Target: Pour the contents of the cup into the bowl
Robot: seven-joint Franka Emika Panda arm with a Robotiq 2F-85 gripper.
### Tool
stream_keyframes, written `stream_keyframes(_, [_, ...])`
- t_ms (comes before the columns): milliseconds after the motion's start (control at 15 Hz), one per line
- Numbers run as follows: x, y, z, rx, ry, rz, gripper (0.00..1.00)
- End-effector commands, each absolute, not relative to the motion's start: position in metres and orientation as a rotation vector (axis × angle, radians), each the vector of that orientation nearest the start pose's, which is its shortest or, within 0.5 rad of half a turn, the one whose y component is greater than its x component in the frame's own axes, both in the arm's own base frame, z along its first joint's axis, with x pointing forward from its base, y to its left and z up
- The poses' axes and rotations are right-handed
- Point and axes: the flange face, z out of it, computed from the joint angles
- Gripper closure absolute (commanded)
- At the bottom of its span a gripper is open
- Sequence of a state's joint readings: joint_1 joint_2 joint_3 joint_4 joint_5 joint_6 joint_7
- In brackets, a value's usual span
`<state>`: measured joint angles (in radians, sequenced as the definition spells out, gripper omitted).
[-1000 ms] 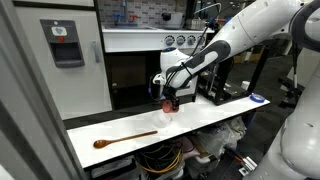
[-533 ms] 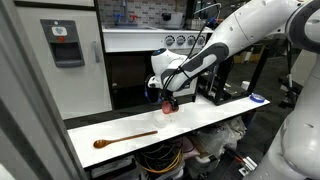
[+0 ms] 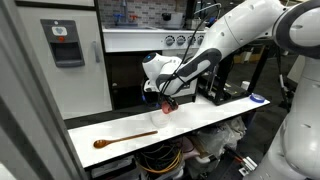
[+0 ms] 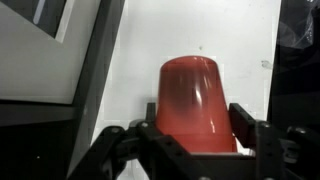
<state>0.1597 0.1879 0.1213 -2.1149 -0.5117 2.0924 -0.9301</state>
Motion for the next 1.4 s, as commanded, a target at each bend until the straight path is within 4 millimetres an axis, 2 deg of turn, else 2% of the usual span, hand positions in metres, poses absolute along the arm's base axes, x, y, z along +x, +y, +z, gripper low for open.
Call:
stream_keyframes(0, [0.546, 0.139, 0.313, -2.471, -2.381, 0.655, 0.53])
stream_keyframes(333, [0.545, 0.164, 0.314, -2.416, -2.458, 0.791, 0.53])
stream_keyframes(733, [0.533, 0.193, 0.312, -2.327, -2.517, 0.998, 0.53])
stream_keyframes(1000, [0.527, 0.203, 0.311, -2.289, -2.558, 1.102, 0.53])
stream_keyframes(1333, [0.524, 0.205, 0.303, -2.246, -2.599, 1.208, 0.53])
